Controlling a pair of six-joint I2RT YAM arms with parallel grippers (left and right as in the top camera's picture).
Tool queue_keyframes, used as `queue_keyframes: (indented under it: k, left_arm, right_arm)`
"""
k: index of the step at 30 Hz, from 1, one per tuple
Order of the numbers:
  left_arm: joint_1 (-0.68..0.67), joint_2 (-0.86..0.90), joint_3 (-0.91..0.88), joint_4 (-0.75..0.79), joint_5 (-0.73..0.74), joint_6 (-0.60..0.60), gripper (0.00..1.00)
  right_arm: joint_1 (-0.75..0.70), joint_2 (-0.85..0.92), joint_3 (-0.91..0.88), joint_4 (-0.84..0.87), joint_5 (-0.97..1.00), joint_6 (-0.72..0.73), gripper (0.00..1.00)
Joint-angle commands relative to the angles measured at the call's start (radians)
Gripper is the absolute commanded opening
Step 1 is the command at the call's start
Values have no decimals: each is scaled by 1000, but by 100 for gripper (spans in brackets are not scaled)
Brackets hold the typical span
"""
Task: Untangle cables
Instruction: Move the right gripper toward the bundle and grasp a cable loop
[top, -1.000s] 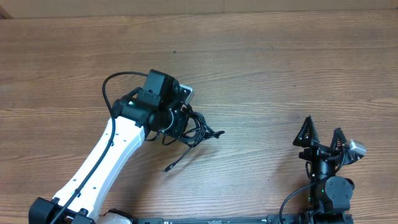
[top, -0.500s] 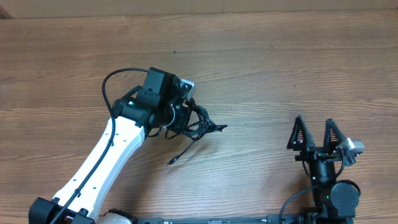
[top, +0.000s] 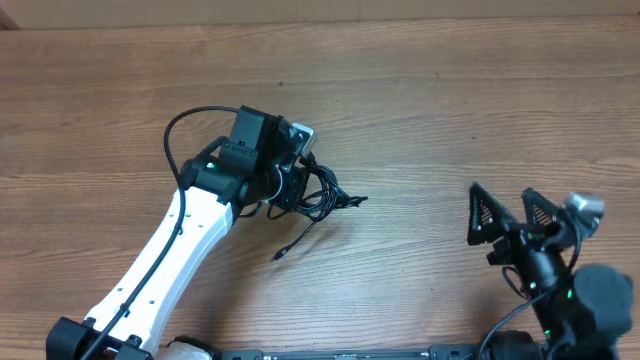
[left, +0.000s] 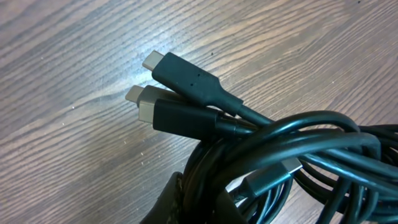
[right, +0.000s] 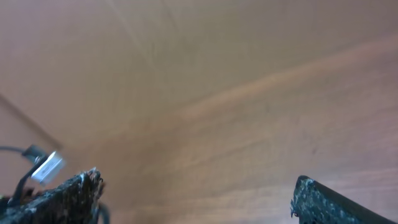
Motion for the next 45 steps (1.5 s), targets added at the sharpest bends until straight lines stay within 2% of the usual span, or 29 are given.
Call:
queue_keyframes:
  k: [1,7,17,20,22,27,33,38,45]
  left_arm:
    - [-6,-28,29,-4,23,-14,4]
    - [-6,-28,29,-53,23,-14,4]
    - [-7,-28,29,-130,113,70,4]
    - [-7,-28,29,-135,113,69,4]
    - [-7,-28,29,-134,128,69,4]
    - [-7,-28,29,-134,178,50,4]
    - [-6,-28,29,-133,175,-58,4]
    - [-6,-28,29,-122,177,-120,4]
    - [-7,-28,29,-142,180,-120,4]
  right_arm:
    - [-6,119,114,-56,-109,-8,100]
    - [-6,326,251,-168,-348,-62,100]
    - [-5,525,269,-82,-696,-4,100]
    - [-1,566,269,-67,-839,-107,100]
    - [16,584,269,-71,-883,-177,96]
    - [90,628,269,-73,-879,-295,82]
    - [187,681,269,-71,-715,-299,69]
    - [274,716,269,-71,-594,-299,68]
    - [390,775,269,-62,-449,-299,60]
